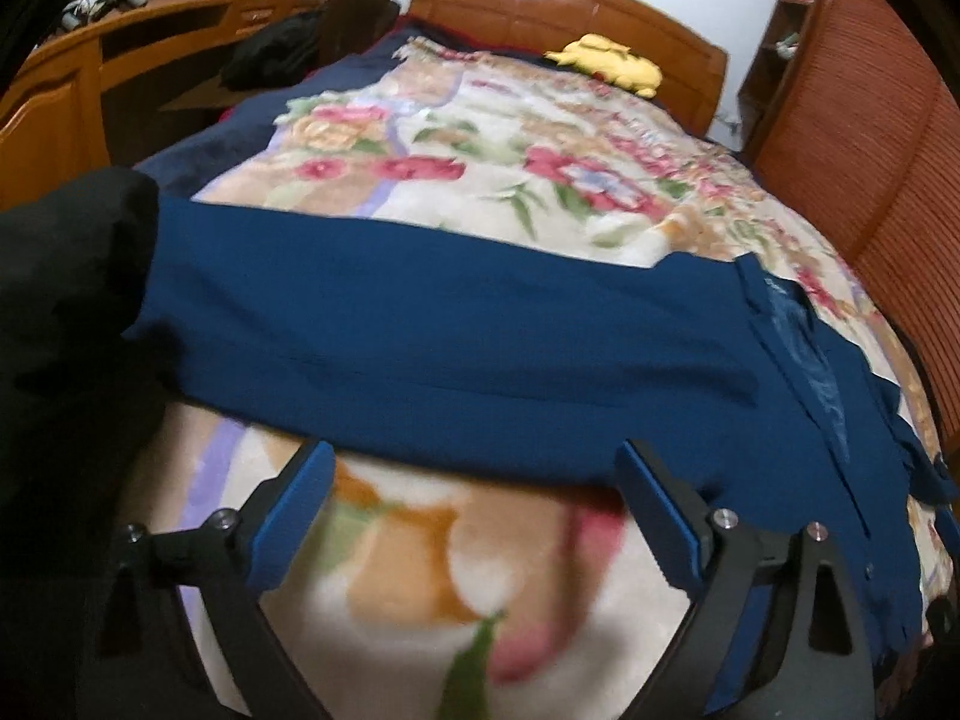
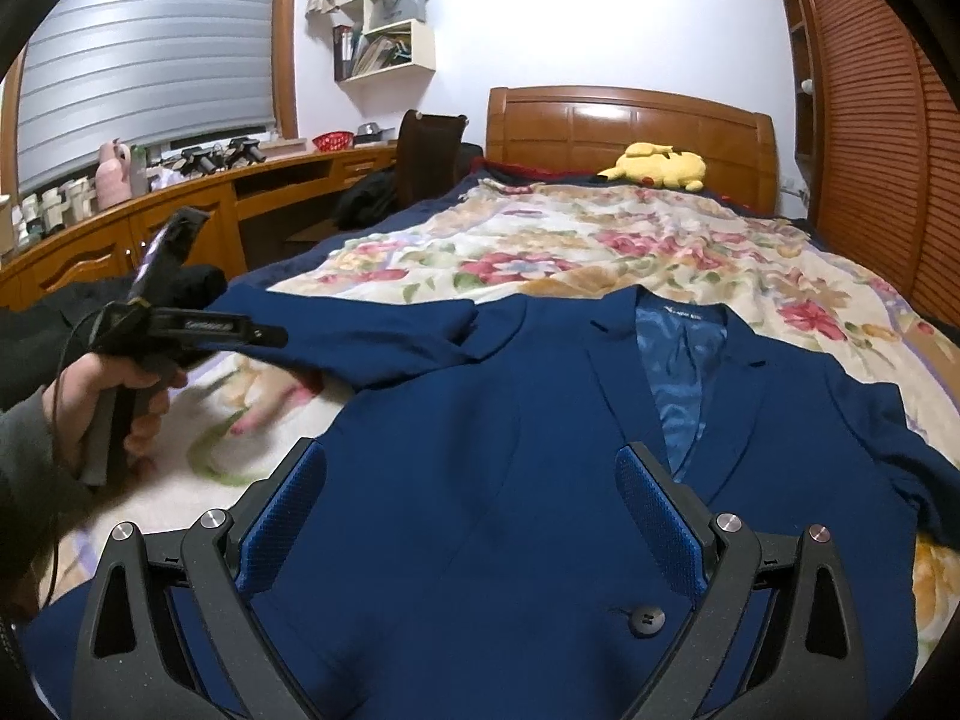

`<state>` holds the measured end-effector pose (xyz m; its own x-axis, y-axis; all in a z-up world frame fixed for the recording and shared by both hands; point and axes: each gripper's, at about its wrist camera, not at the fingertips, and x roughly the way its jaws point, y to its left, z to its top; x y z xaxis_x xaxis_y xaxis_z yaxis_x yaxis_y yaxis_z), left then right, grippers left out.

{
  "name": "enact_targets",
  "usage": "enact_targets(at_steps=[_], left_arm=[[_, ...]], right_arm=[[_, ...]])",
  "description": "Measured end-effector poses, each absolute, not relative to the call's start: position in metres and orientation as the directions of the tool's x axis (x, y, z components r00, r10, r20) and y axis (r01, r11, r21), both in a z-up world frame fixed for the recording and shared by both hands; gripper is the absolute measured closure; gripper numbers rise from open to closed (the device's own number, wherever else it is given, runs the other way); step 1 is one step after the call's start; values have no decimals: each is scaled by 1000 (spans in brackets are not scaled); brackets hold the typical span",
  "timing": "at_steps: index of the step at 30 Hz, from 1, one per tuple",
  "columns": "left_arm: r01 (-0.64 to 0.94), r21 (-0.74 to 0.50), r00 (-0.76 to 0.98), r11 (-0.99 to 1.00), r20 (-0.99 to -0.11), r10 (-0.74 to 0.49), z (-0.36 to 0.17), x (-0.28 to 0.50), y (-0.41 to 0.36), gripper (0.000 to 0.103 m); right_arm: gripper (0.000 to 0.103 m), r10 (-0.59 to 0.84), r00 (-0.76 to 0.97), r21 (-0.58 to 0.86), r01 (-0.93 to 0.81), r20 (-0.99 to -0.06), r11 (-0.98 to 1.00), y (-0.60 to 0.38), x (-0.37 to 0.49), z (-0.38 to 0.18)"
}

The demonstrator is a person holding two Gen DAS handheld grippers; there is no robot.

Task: Fold large clothes
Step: 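Move the left gripper to the jacket sleeve cuff and grasp it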

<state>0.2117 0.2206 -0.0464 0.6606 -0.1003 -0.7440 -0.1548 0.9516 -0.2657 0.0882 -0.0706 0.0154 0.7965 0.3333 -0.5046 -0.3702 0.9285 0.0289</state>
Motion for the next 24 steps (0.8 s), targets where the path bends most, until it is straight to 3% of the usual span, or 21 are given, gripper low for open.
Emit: enact_targets(at_steps=[16, 24], left_arm=[[-256, -266, 589, 929, -805, -68, -73, 242, 233, 15], [-258, -249, 592, 933, -804, -51, -69, 251, 241, 78]], right_arm=[[4, 337, 783, 40, -372, -523, 927, -71, 91, 9], [4, 341, 783, 51, -370, -521, 928, -72, 90, 8]])
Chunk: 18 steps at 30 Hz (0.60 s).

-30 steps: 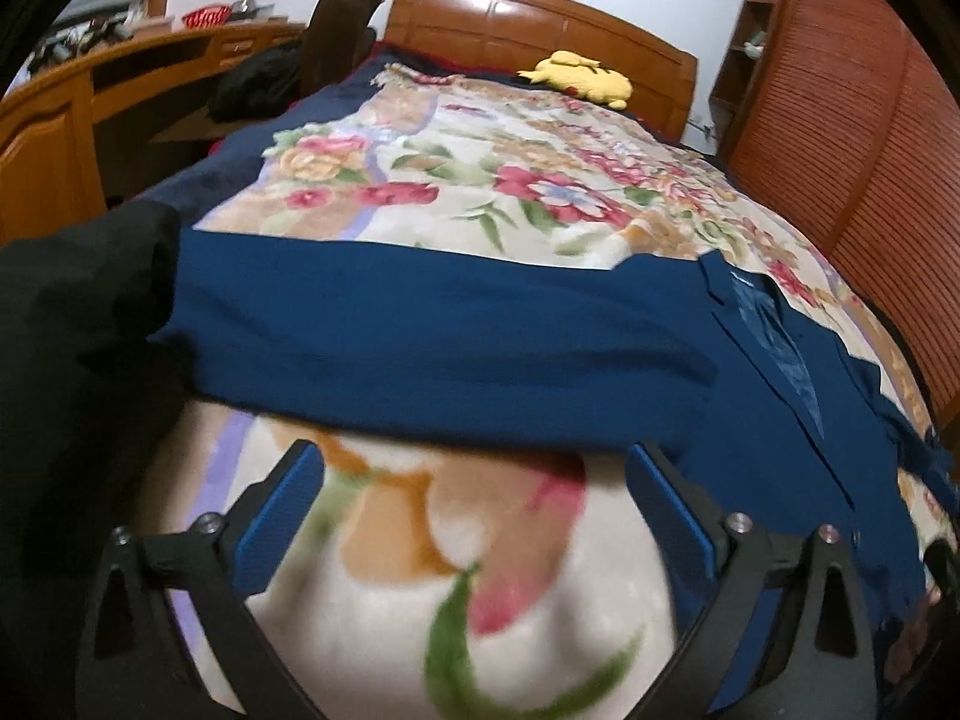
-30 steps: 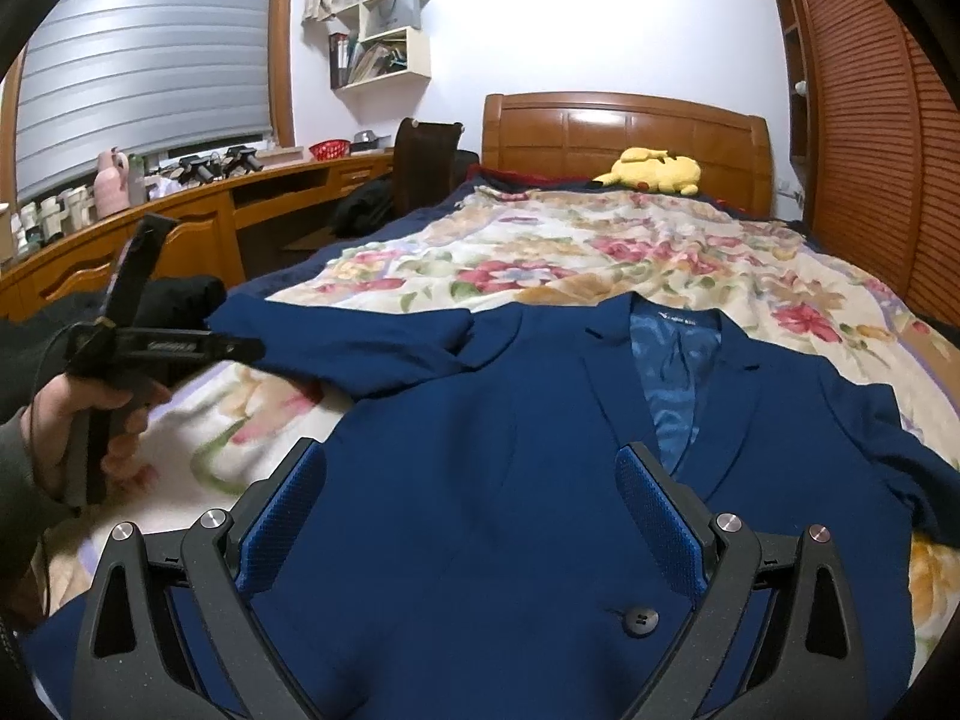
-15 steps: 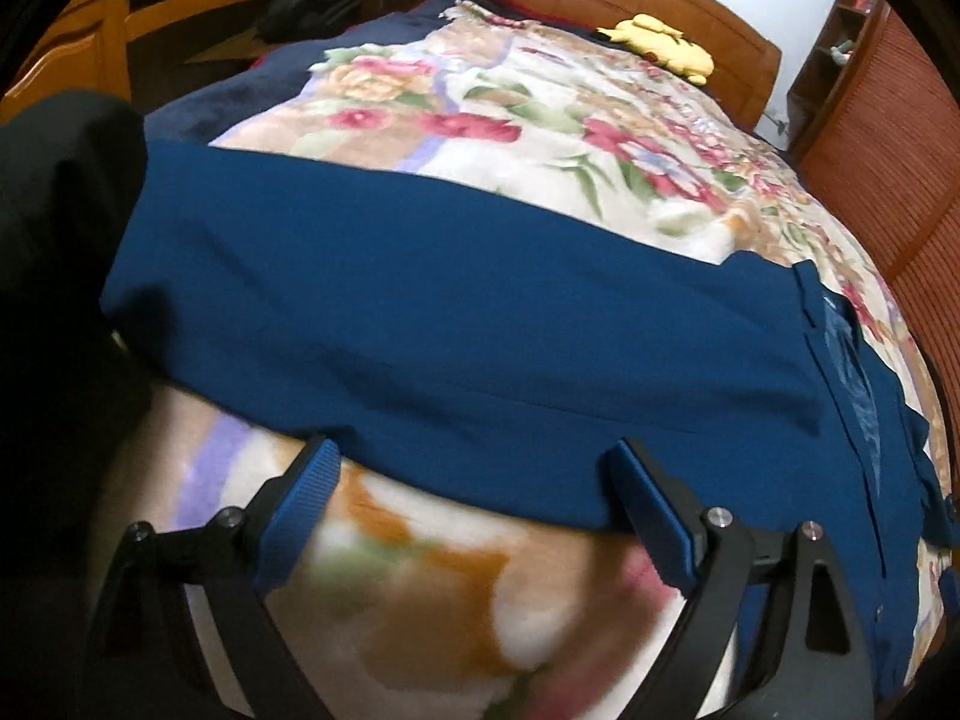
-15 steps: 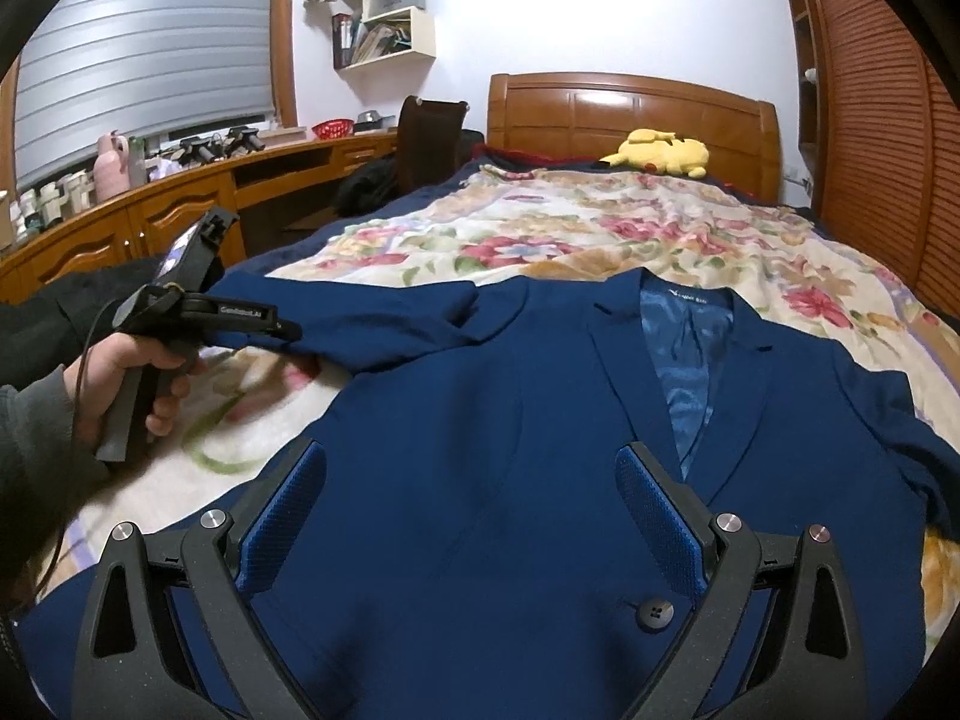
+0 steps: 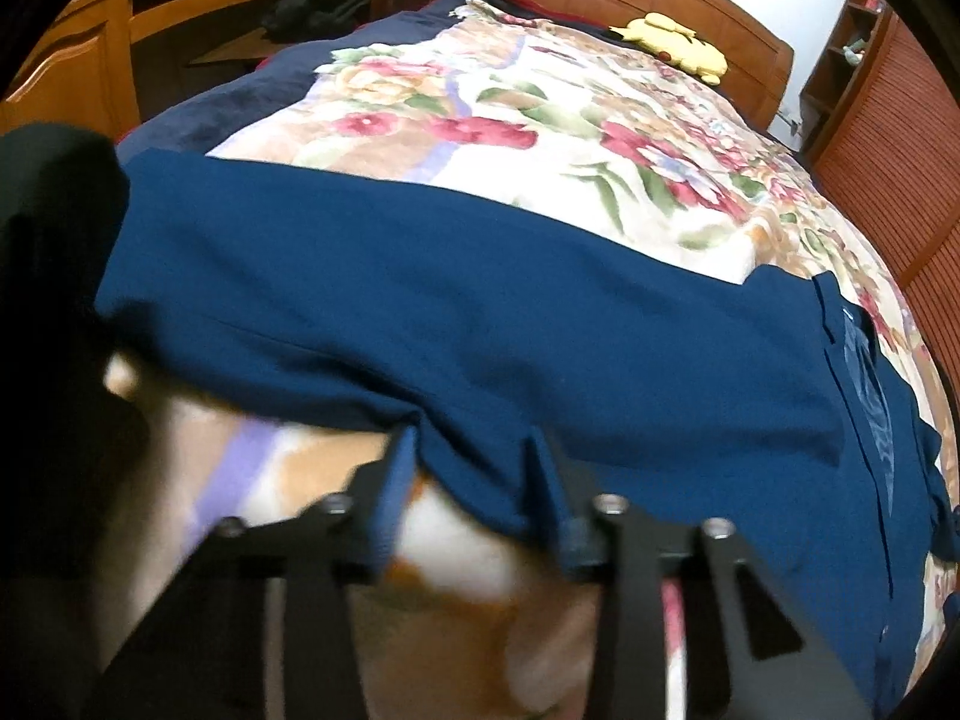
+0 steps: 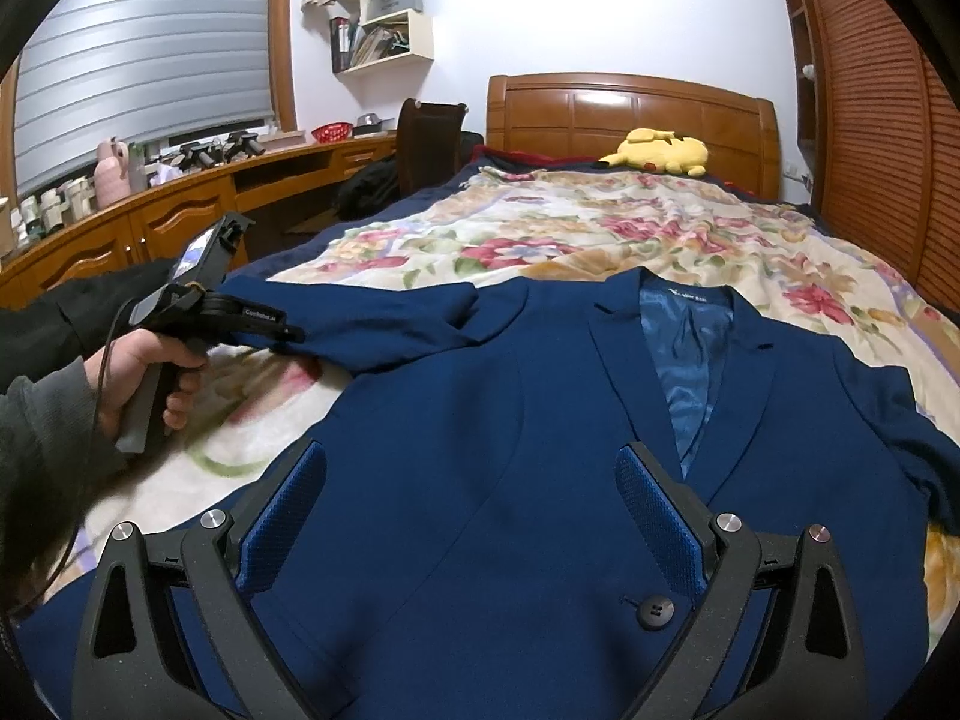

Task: Fold large clothes
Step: 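Move the left gripper to the jacket sleeve cuff and grasp it, then lift the sleeve with the left gripper and fold it across the jacket front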

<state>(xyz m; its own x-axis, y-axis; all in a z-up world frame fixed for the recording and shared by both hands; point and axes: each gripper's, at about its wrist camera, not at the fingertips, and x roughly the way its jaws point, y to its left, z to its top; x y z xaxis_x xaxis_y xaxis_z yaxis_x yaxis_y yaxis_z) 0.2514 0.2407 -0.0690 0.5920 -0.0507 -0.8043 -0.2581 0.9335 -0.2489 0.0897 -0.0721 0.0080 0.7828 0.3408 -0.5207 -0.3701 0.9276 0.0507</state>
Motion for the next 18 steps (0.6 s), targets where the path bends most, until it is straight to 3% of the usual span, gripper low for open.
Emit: enact_targets(at_steps=[3, 5, 18], left_arm=[[-222, -228, 600, 948, -798, -51, -61, 252, 231, 93], [-200, -197, 613, 960, -789, -34, -54, 251, 221, 97], [80, -75, 705, 994, -701, -110, 43, 211, 100, 100]], right_arm=[[4, 340, 783, 49, -370, -520, 928, -72, 90, 8], [4, 340, 784, 49, -370, -520, 928, -72, 90, 9], [4, 326, 817, 56, -342, -475, 938, -104, 69, 32]])
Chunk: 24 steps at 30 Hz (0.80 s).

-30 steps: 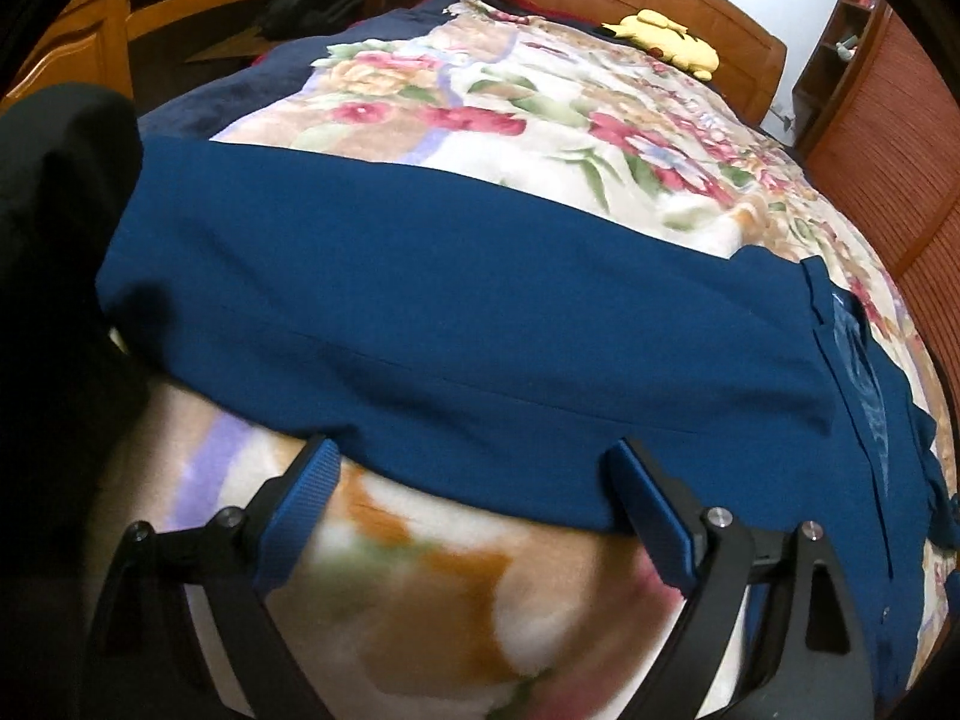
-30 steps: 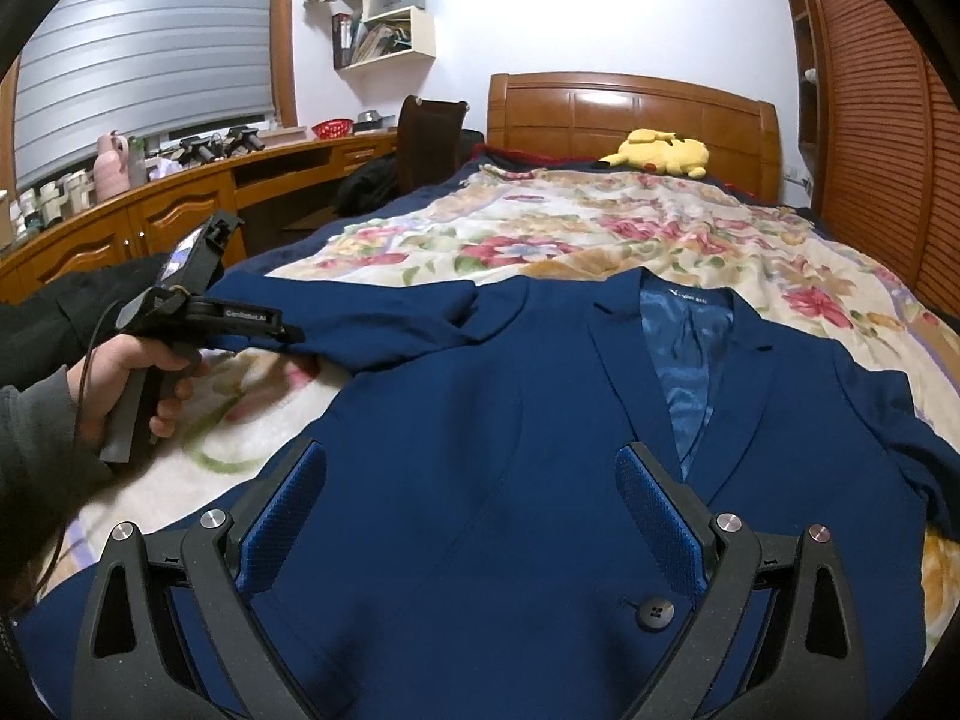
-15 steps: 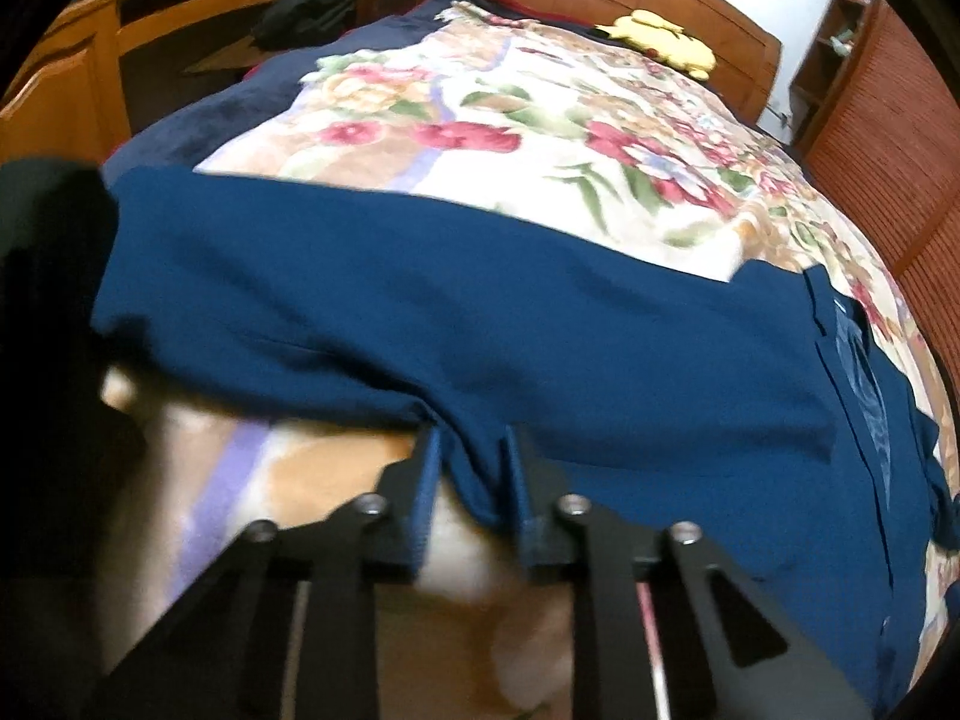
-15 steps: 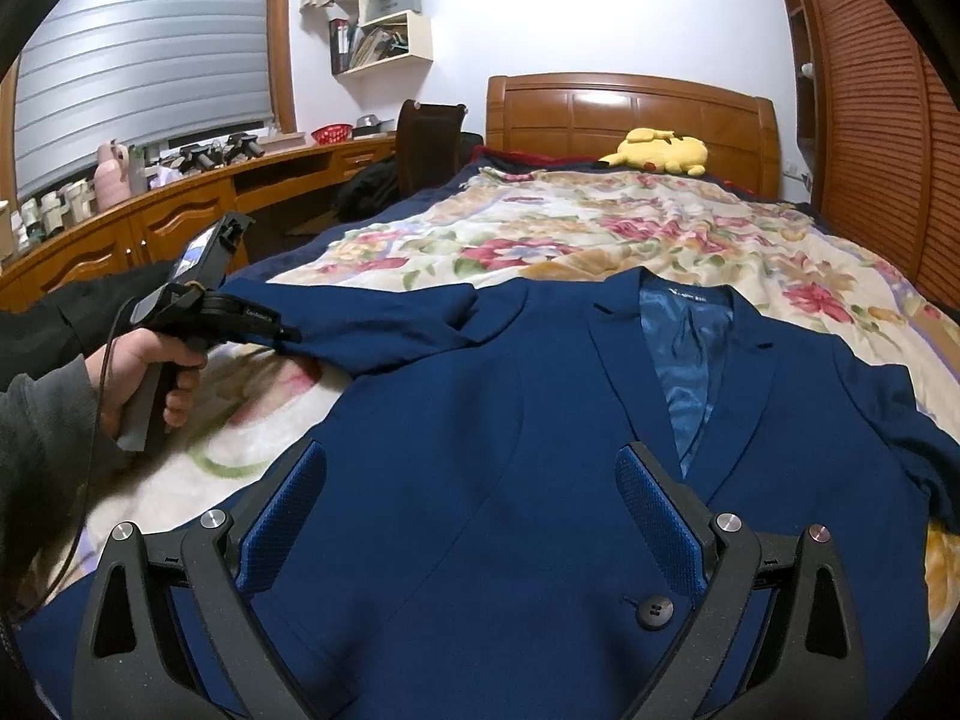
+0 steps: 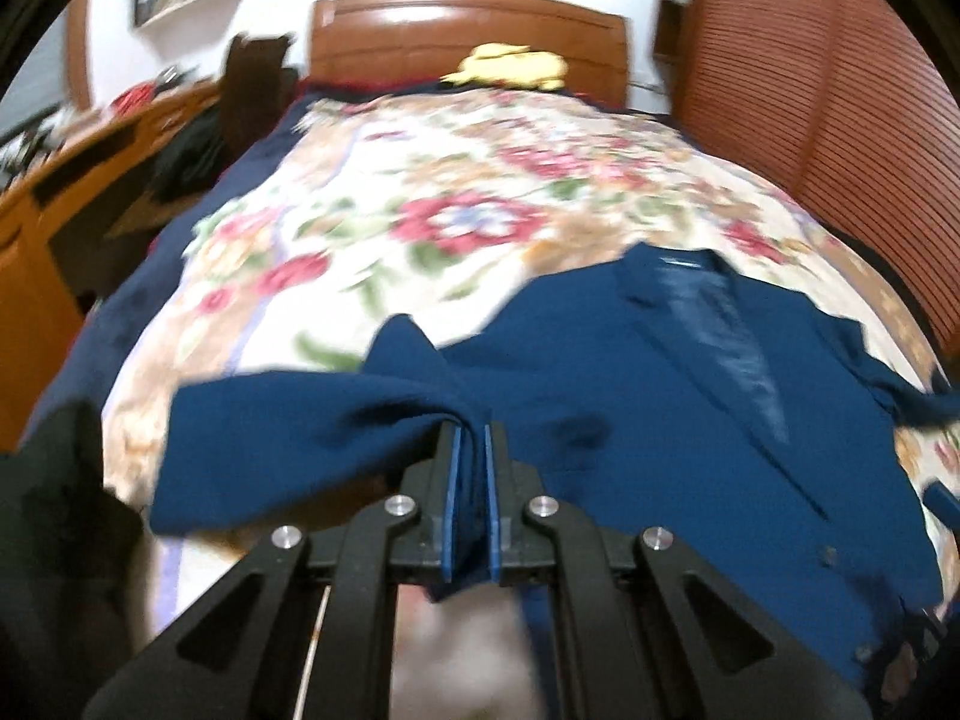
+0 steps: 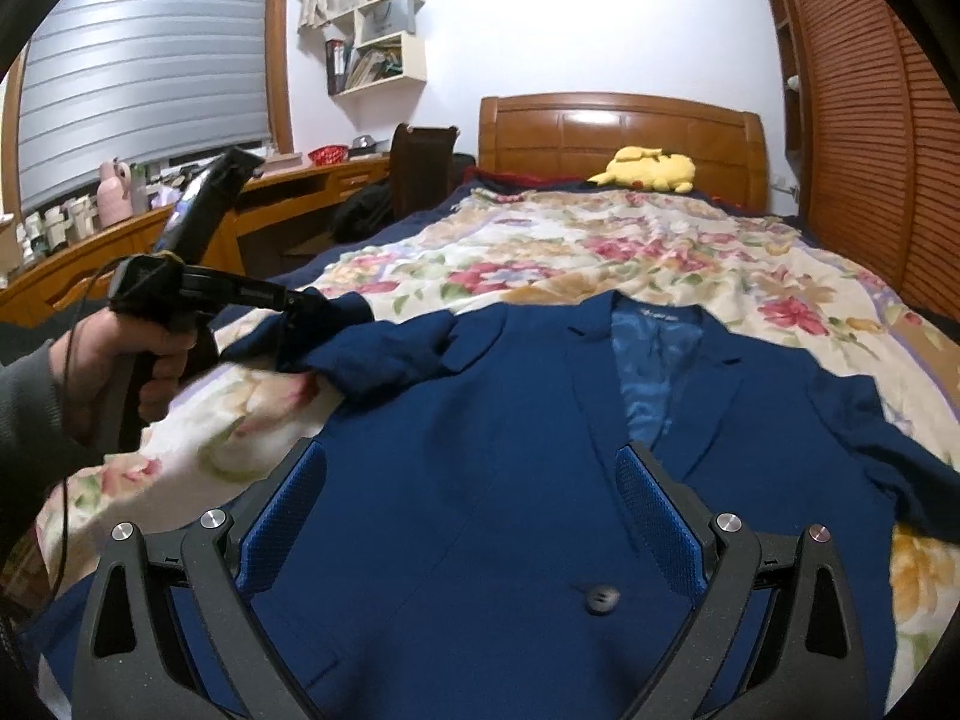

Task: Fold large clothes
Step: 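Lift the sleeve with the left gripper and fold it across the jacket front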

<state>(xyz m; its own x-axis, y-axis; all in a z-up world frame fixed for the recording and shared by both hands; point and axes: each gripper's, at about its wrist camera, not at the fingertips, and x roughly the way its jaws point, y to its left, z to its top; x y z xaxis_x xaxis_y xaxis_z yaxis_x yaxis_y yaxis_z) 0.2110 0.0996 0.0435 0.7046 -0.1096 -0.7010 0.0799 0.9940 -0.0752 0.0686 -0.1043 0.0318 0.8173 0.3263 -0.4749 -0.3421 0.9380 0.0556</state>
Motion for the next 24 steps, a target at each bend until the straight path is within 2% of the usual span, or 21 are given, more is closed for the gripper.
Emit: enact_targets(at_steps=[6, 13, 16, 21, 24], left_arm=[[186, -37, 702, 982, -695, -159, 76, 184, 41, 100], [240, -16, 667, 971, -724, -177, 82, 145, 20, 95], [242, -21, 676, 970, -714, -184, 84, 127, 28, 90], [223, -15, 703, 975, -690, -172, 91, 105, 49, 71], [202, -11, 697, 979, -701, -152, 84, 103, 66, 64]], right_arm=[[4, 293, 840, 72, -294, -457, 953, -129, 64, 40], [4, 280, 852, 82, -272, -442, 959, -143, 59, 46], [4, 287, 852, 83, -279, -437, 957, -141, 58, 47], [4, 296, 851, 71, -295, -435, 953, -132, 57, 47], [4, 303, 846, 68, -306, -439, 950, -127, 58, 45]])
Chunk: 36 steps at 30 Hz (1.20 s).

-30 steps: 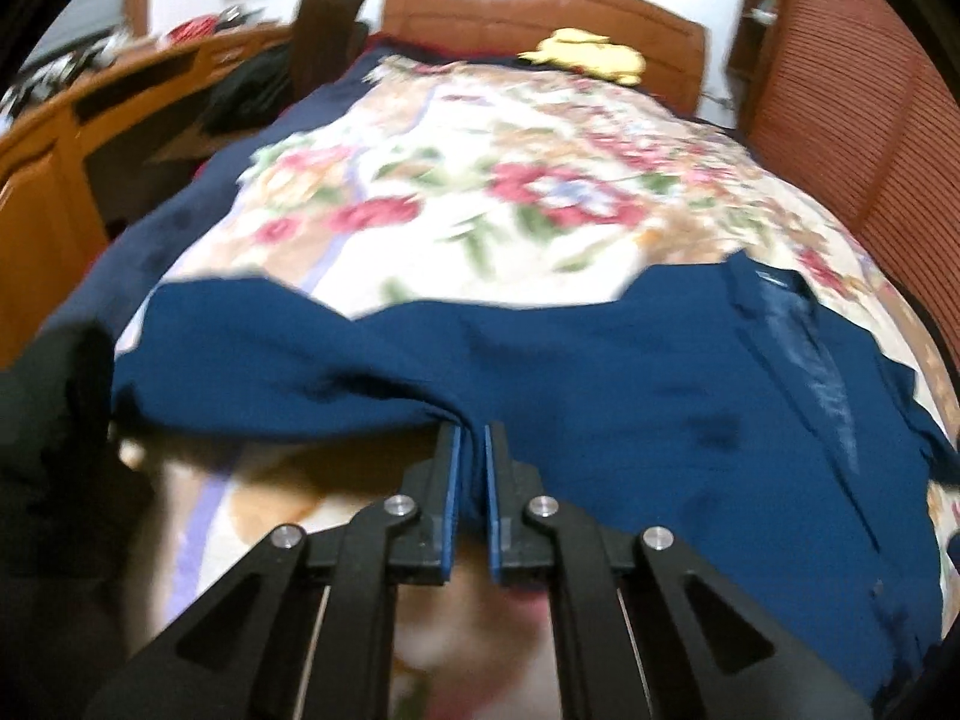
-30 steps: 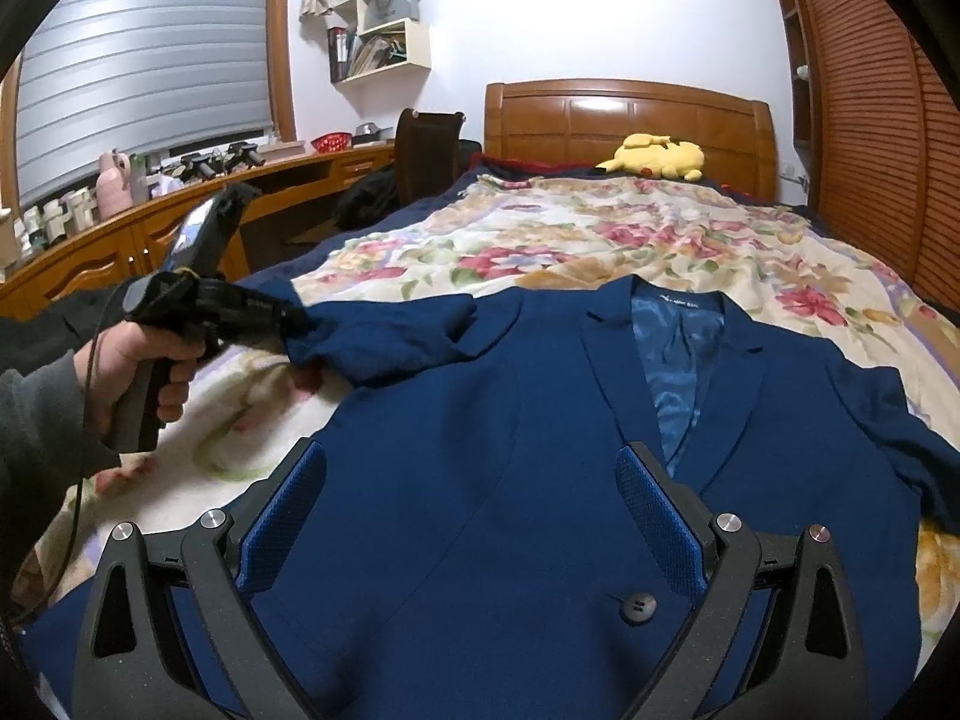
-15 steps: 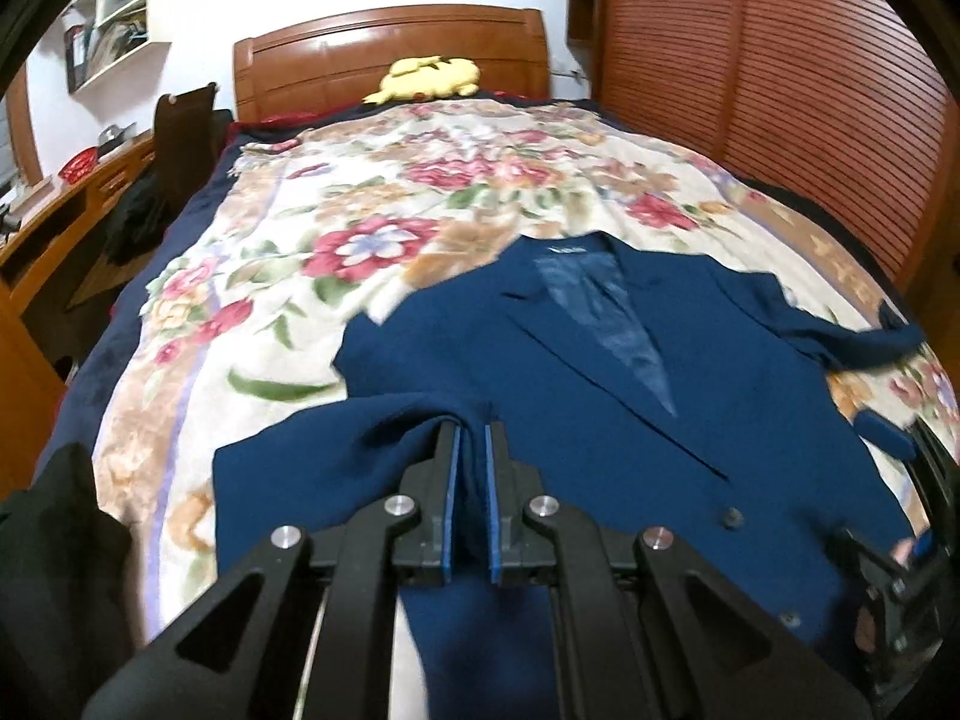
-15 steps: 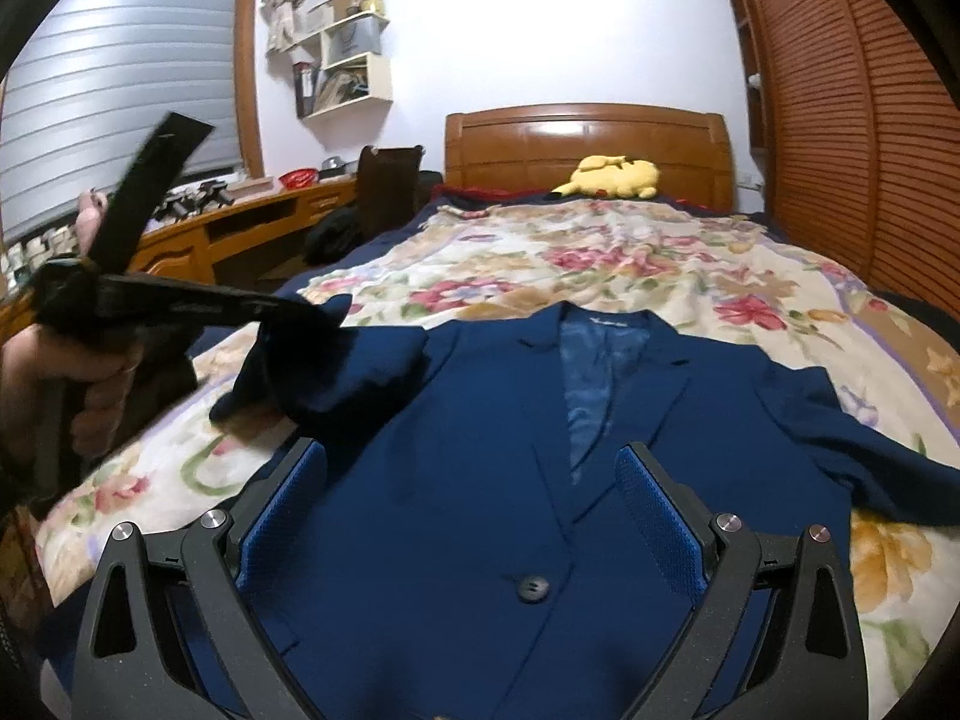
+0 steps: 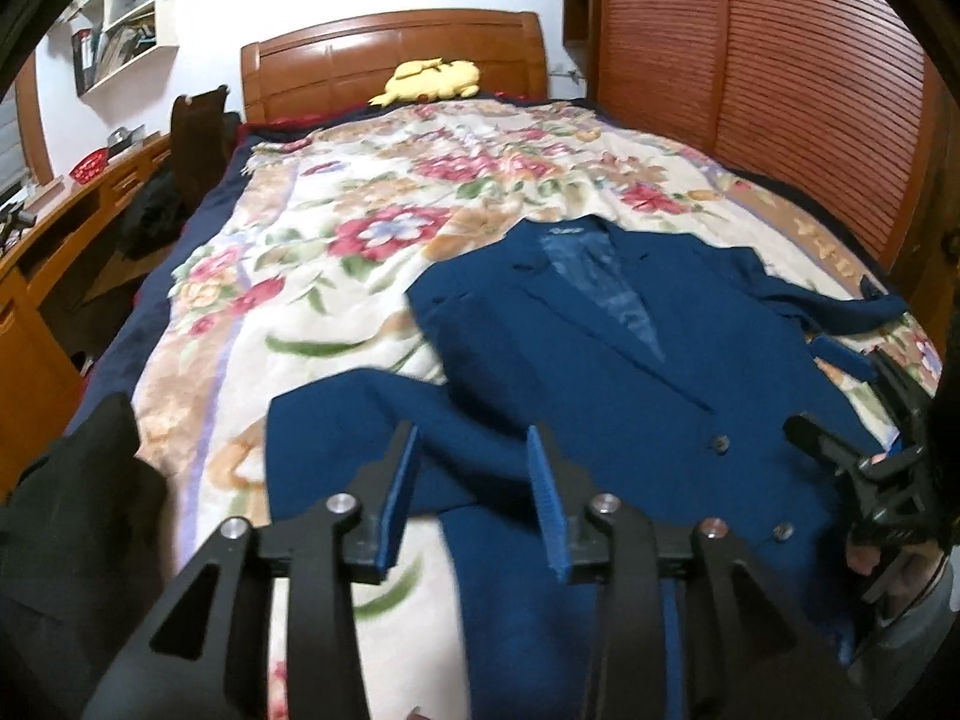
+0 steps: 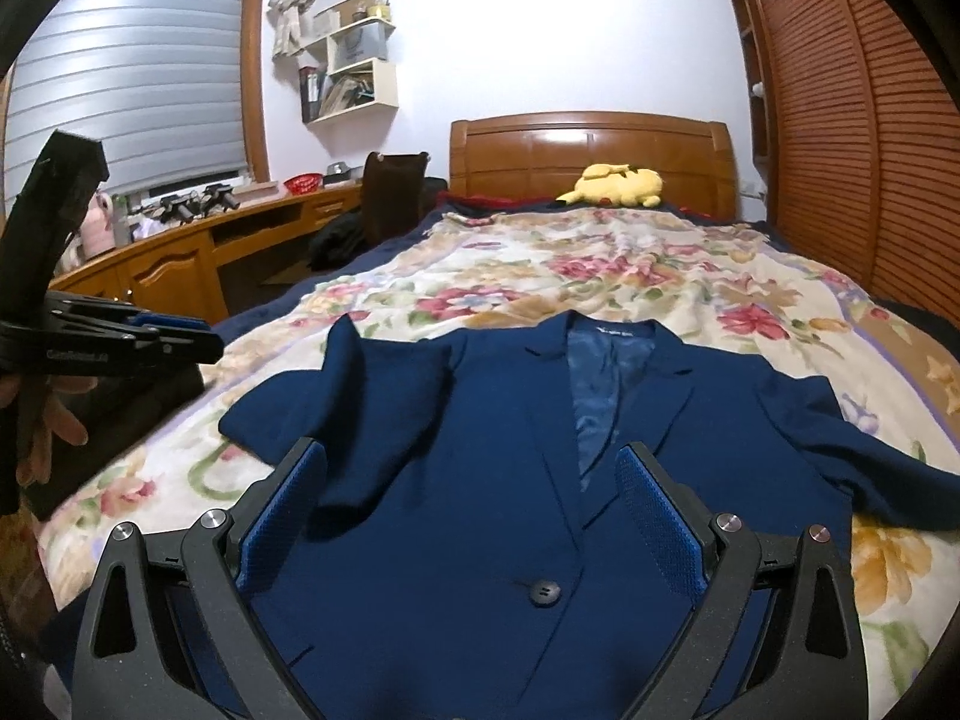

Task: Fold large clothes
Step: 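Lift the sleeve with the left gripper and fold it across the jacket front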

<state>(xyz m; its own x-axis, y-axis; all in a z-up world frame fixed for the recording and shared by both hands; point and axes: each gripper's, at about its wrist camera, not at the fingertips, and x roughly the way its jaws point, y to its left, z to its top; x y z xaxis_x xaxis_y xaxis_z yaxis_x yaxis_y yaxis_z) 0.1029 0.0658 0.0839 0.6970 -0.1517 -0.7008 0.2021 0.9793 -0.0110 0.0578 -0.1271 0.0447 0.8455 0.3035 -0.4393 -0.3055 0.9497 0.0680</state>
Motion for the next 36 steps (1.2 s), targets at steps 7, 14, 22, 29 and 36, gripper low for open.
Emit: enact_targets(at_steps=[7, 14, 22, 29, 36], left_arm=[[136, 13, 645, 991, -760, -78, 34, 116, 107, 58], [59, -24, 591, 998, -805, -54, -11, 140, 147, 49], [-26, -50, 564, 998, -826, -26, -42, 164, 185, 48], [-52, -68, 553, 996, -833, -28, -55, 179, 195, 47], [-46, -48, 544, 998, -839, -15, -61, 187, 190, 47]], right_arm=[[4, 320, 829, 55, -333, -459, 941, -110, 63, 36], [4, 324, 806, 40, -351, -496, 935, -97, 72, 20], [4, 331, 790, 40, -364, -516, 931, -93, 80, 13], [4, 331, 782, 35, -370, -528, 928, -90, 82, 8], [4, 335, 778, 36, -374, -532, 927, -89, 82, 7]])
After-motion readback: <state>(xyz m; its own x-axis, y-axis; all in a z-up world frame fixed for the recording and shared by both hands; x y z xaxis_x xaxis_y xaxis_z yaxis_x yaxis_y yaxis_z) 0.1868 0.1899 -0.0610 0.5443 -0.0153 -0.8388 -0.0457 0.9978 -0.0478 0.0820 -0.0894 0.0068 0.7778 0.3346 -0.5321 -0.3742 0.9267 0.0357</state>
